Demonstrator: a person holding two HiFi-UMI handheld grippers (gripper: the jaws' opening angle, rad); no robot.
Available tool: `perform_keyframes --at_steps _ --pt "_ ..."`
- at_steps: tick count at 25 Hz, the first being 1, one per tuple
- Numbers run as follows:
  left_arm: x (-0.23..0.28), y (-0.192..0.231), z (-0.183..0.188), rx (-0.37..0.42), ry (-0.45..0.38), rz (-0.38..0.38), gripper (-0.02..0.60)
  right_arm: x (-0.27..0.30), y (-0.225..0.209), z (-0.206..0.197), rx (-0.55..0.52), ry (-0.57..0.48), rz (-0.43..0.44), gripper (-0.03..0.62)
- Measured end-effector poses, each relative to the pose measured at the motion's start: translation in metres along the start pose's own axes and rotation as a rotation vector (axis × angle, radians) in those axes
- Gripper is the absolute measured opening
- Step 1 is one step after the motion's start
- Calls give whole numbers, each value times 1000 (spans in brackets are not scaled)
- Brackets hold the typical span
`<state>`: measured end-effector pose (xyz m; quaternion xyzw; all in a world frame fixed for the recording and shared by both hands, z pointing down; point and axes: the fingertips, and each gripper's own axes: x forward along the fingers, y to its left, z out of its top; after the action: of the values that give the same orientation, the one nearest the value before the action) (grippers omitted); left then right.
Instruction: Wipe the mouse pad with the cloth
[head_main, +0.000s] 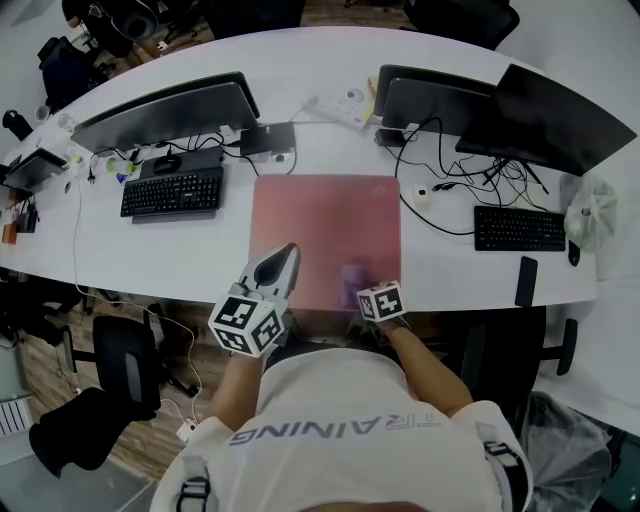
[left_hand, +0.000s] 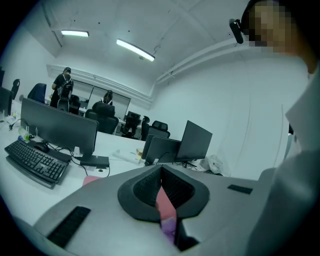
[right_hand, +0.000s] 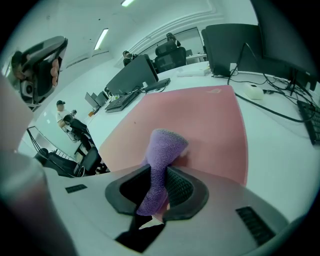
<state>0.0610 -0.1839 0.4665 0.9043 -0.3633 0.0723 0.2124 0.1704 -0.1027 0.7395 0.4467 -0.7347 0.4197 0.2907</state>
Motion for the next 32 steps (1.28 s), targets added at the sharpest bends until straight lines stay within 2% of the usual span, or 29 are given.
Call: perform_keyframes --at_steps 11,20,22,25,28,32 --pt "41 -54 -6 14 -3 -54 31 -42 -65 -20 40 -18 -44 97" --pt "55 -71 -7 0 -9 -100 31 -74 -109 -33 118 -38 -111 98" --pt "55 -72 -3 5 -17 -107 31 -88 -113 -22 122 -88 -126 98" --pt "51 -65 6 15 -36 -105 31 -115 -115 12 133 -219 -145 97" --pt "44 -52 18 27 -58 -96 31 -153 -104 62 113 -378 -163 98" --pt "30 -35 37 50 -93 -83 31 -207 -75 127 32 -567 -205 97"
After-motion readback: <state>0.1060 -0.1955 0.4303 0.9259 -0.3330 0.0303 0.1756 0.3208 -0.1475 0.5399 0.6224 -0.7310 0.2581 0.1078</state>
